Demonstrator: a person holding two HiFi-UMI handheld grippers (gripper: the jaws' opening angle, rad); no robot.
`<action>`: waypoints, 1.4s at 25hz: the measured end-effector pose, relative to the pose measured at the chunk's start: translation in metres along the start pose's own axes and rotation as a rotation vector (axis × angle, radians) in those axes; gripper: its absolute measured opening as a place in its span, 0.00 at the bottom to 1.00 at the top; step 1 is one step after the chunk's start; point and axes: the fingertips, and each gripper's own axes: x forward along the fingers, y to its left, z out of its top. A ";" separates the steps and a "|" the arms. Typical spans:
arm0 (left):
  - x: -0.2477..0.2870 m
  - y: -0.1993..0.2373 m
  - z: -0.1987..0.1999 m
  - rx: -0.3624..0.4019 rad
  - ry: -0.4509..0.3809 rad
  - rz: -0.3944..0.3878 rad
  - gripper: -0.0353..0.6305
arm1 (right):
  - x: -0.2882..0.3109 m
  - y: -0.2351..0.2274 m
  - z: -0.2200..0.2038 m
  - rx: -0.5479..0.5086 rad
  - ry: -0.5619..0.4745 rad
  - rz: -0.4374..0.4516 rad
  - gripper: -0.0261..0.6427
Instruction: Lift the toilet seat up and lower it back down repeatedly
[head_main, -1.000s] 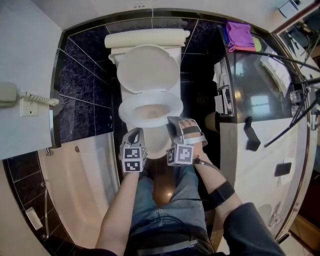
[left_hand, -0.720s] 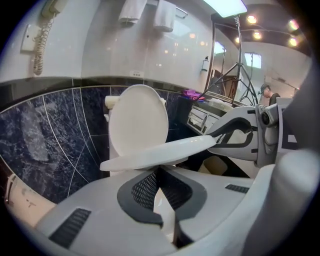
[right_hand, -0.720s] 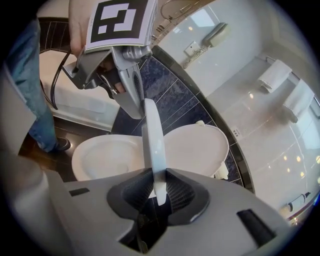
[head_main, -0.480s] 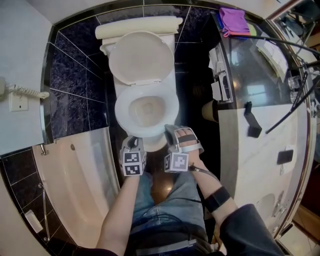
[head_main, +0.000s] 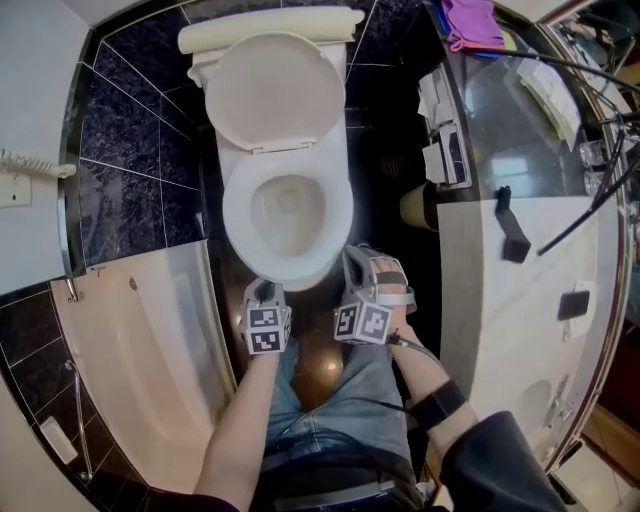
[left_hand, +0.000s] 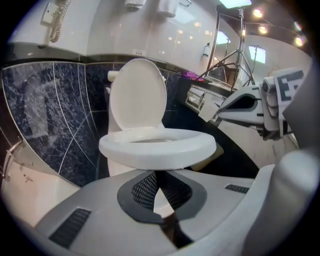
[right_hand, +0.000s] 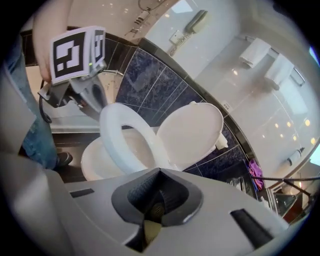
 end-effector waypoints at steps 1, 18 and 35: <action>0.003 -0.002 -0.009 -0.001 0.011 -0.002 0.05 | 0.004 -0.003 -0.005 0.026 0.005 -0.011 0.06; 0.096 0.006 -0.173 0.094 0.197 -0.013 0.05 | 0.089 0.069 -0.063 0.166 0.057 0.026 0.07; 0.086 0.009 -0.170 0.112 0.310 -0.034 0.05 | 0.087 0.066 -0.055 0.208 0.082 0.024 0.07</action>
